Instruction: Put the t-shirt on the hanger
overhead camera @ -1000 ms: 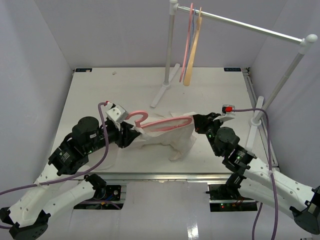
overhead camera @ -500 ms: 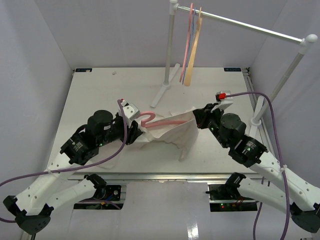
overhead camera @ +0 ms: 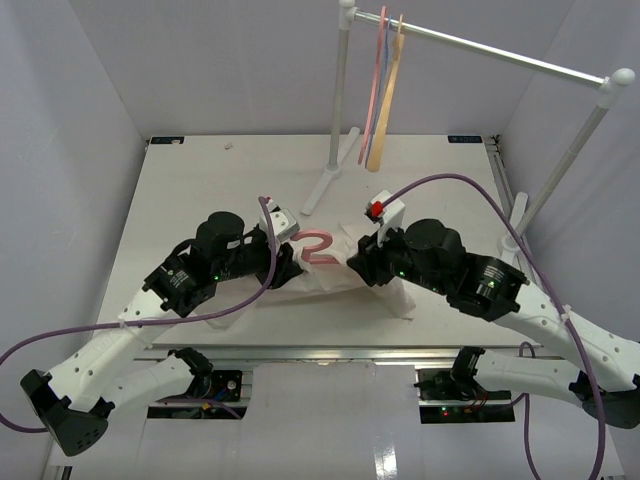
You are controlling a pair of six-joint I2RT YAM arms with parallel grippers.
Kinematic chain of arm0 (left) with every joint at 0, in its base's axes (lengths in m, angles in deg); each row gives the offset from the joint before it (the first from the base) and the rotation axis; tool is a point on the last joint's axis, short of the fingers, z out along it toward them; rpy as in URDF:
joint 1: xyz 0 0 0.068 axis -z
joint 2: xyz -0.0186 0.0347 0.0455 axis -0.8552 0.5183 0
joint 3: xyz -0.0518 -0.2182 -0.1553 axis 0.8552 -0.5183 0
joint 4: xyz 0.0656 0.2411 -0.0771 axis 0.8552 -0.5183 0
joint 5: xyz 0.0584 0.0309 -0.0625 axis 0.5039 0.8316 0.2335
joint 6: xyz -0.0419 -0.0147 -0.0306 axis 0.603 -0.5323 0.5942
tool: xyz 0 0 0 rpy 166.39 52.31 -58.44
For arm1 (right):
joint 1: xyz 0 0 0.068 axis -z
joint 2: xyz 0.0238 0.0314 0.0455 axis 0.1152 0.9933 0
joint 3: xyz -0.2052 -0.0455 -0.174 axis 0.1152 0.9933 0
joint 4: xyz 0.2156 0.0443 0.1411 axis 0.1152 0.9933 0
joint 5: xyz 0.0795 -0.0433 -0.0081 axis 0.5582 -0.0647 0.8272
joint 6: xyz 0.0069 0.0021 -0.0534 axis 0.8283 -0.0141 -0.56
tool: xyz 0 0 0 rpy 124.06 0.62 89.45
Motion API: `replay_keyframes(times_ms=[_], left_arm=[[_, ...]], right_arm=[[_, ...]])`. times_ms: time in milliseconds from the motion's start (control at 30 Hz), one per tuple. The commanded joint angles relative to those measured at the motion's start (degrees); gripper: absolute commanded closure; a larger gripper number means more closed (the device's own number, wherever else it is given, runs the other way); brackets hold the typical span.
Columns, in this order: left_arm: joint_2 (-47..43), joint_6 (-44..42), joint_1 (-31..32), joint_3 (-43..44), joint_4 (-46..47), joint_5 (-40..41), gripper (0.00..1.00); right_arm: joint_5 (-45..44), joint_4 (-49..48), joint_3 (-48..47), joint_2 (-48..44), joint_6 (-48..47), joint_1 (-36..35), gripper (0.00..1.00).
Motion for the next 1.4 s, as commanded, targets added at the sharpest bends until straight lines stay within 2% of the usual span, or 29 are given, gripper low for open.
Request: replay_keyframes(times_ms=[0, 133, 333, 700, 833, 867, 933, 967, 1000, 1100, 1367], left_arm=[[-0.51, -0.41, -0.12, -0.75, 2.63, -7.62, 1.00], [-0.58, 0.37, -0.07, -0.24, 2.22, -11.15, 1.00], [0.00, 2.17, -0.03, 0.91, 2.25, -15.65, 1.00], [1.49, 4.47, -0.03, 1.15, 3.97, -18.39, 1.00], [2.00, 4.98, -0.03, 0.74, 4.71, -18.89, 1.00], [2.20, 5.21, -0.03, 0.81, 4.72, -18.70, 1.00], [2.46, 5.65, -0.03, 1.11, 4.72, -18.39, 1.00], [2.33, 6.02, -0.03, 1.57, 4.52, -17.02, 0.99], [2.09, 6.13, -0.03, 1.96, 4.33, -15.72, 0.97], [1.61, 5.64, -0.03, 4.73, 1.35, -10.70, 0.85], [4.18, 5.02, -0.03, 13.98, -6.37, -4.08, 0.67]], right_arm=[[1.47, 1.16, -2.11, -6.35, -3.86, -0.07, 0.51], [2.77, 3.55, -7.81, -6.37, -5.32, -0.05, 0.45], [14.91, -1.59, -7.93, -3.09, -10.04, -0.13, 0.38], [22.84, -15.51, -7.27, 7.12, -11.86, -0.15, 0.39], [23.15, -22.39, -5.19, 8.35, -10.76, -0.39, 0.47], [22.73, -23.77, -4.47, 8.37, -10.76, -0.40, 0.52], [21.65, -25.53, -3.41, 8.31, -9.65, -0.40, 0.65], [20.38, -25.09, -3.69, 8.28, -9.14, -0.40, 0.81], [20.00, -24.29, -3.80, 8.22, -9.22, -0.40, 0.87], [16.04, -20.16, -4.82, 6.39, -9.38, -0.40, 0.92], [11.79, -10.61, -7.74, 0.92, -9.86, -0.40, 0.92]])
